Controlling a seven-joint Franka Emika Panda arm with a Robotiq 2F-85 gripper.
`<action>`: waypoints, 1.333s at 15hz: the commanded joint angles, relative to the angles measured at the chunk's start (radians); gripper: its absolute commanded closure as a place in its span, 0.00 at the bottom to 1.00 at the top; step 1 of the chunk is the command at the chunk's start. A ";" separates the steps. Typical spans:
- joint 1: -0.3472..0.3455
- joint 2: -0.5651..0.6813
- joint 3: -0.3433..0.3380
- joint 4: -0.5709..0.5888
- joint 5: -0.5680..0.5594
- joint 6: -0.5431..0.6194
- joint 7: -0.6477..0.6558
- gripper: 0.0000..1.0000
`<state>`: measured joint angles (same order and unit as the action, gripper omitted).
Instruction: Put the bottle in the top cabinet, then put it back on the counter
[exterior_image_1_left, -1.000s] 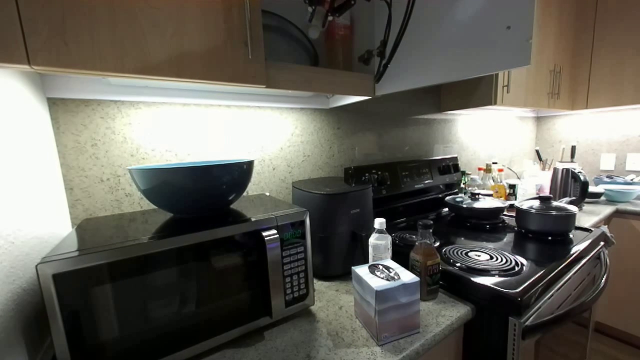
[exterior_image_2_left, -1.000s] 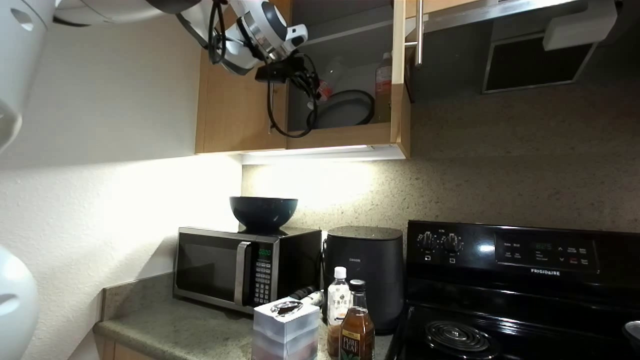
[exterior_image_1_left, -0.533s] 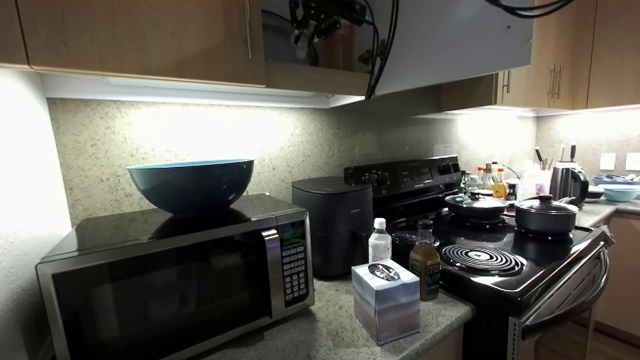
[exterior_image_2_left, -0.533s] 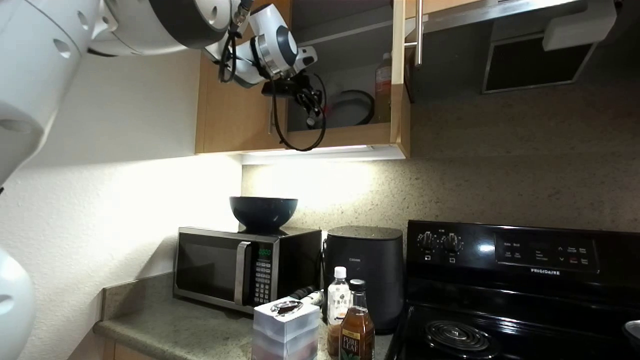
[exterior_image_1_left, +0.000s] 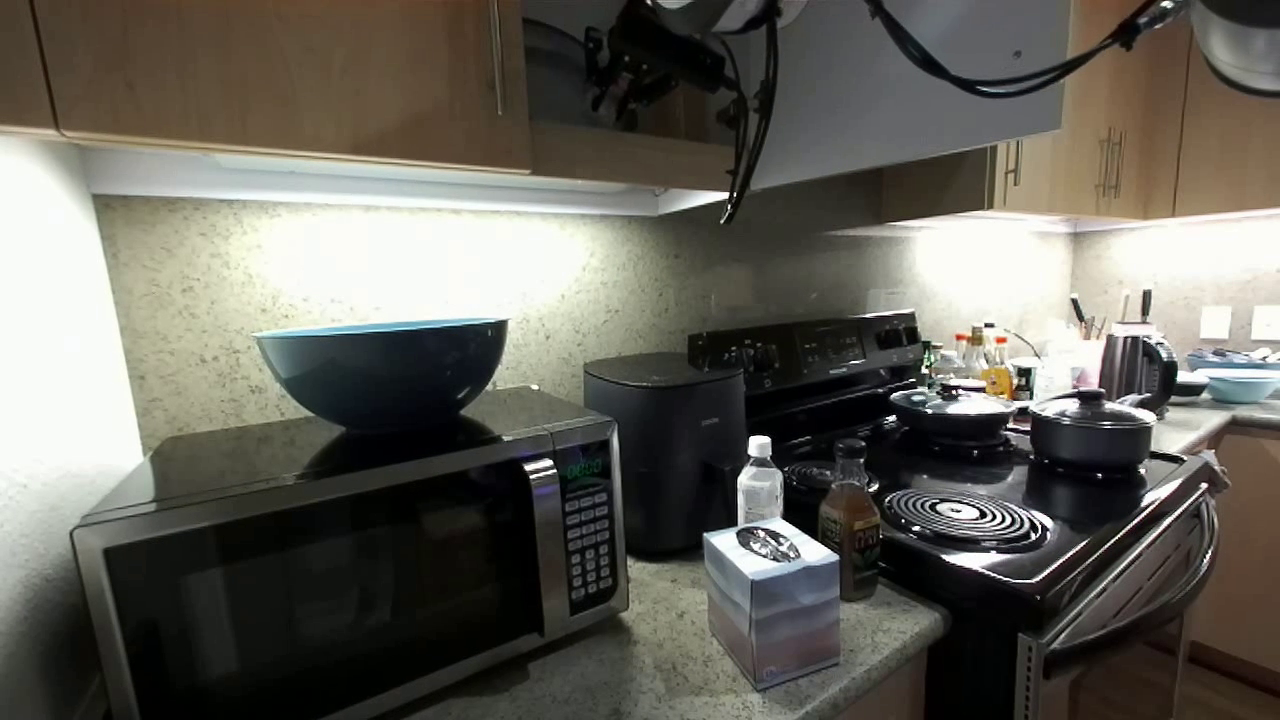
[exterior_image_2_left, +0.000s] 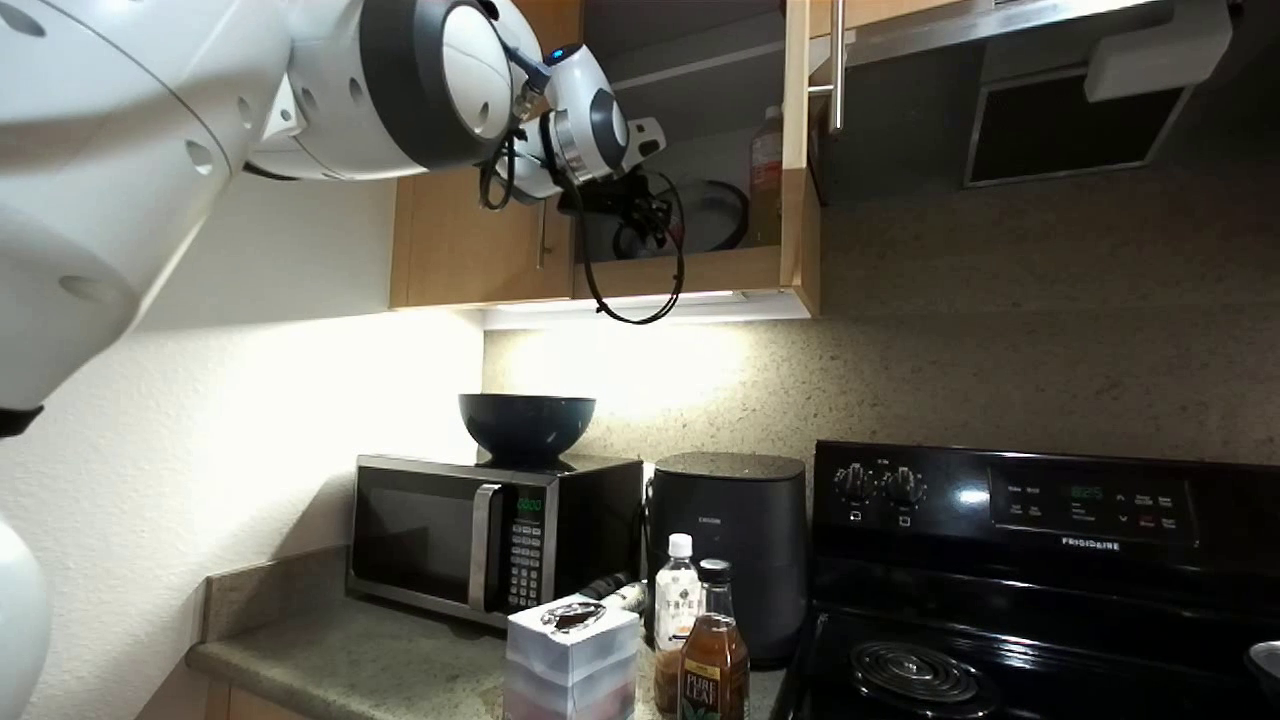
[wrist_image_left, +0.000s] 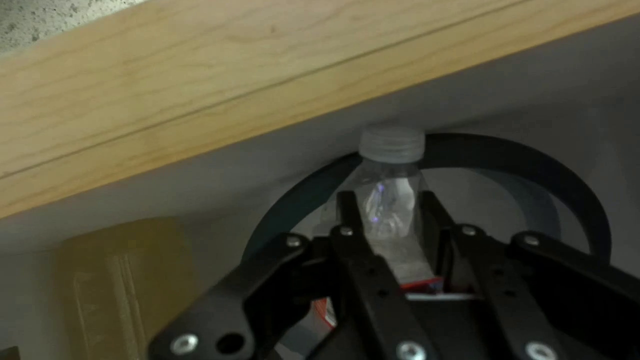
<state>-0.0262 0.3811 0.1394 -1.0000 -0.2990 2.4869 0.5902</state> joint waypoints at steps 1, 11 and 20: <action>-0.016 0.040 0.018 0.049 0.030 -0.015 -0.055 0.38; -0.013 0.093 0.021 0.106 0.024 -0.024 -0.048 0.00; 0.068 0.081 -0.089 0.170 -0.149 -0.132 0.089 0.00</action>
<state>0.0057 0.4695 0.0969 -0.8577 -0.3745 2.4006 0.6260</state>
